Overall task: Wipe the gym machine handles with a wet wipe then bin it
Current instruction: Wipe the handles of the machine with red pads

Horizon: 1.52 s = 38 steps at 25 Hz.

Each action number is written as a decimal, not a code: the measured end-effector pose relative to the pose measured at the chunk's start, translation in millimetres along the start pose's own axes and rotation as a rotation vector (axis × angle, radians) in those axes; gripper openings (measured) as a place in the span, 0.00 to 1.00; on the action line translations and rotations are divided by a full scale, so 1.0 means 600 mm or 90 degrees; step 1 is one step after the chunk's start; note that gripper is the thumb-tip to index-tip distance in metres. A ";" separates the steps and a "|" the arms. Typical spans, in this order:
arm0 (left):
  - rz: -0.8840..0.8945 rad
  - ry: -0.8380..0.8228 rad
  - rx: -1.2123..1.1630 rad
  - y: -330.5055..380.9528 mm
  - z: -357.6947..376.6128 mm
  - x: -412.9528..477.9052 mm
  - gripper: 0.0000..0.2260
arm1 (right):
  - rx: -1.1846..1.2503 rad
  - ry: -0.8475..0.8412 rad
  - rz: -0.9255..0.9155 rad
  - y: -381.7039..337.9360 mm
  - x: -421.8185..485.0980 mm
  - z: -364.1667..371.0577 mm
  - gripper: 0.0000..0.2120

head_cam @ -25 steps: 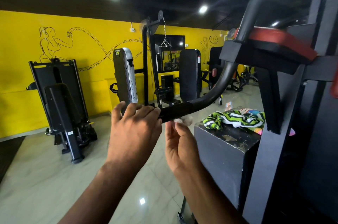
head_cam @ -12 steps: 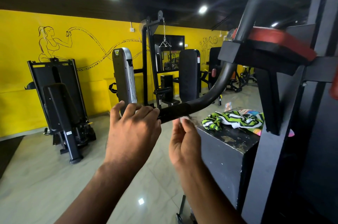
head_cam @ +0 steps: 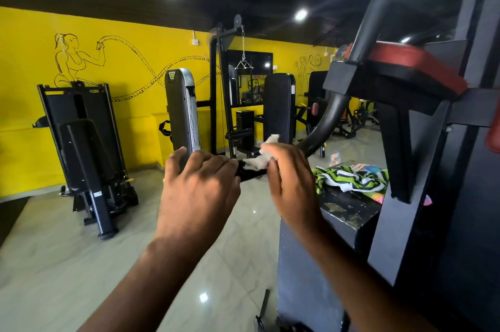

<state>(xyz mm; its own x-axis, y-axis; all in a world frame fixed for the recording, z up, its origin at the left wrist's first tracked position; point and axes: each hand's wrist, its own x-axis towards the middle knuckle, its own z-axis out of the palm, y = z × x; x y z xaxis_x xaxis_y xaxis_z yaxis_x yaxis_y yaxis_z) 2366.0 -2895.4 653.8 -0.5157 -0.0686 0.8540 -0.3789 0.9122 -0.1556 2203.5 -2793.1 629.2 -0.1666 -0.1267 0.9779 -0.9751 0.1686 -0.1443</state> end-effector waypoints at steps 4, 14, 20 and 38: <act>0.000 0.008 -0.001 0.006 0.003 0.003 0.09 | -0.035 -0.207 -0.031 0.039 0.071 -0.046 0.07; -0.008 0.002 -0.007 0.019 0.014 0.015 0.09 | -0.068 -0.731 -0.056 0.011 0.200 -0.034 0.10; -0.008 -0.005 -0.011 0.022 0.012 0.020 0.07 | -0.213 -0.898 -0.081 0.013 0.243 -0.010 0.16; 0.000 -0.003 -0.018 0.028 0.022 0.025 0.08 | 0.616 0.303 0.838 -0.082 -0.057 0.094 0.10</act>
<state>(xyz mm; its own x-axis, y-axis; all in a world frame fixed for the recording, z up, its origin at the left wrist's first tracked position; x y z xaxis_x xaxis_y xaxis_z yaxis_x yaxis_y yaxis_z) 2341.6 -2886.4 657.6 -0.5199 -0.0703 0.8513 -0.3564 0.9236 -0.1414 2249.0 -2852.0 594.3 -0.9946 -0.0849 0.0598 0.0202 -0.7228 -0.6907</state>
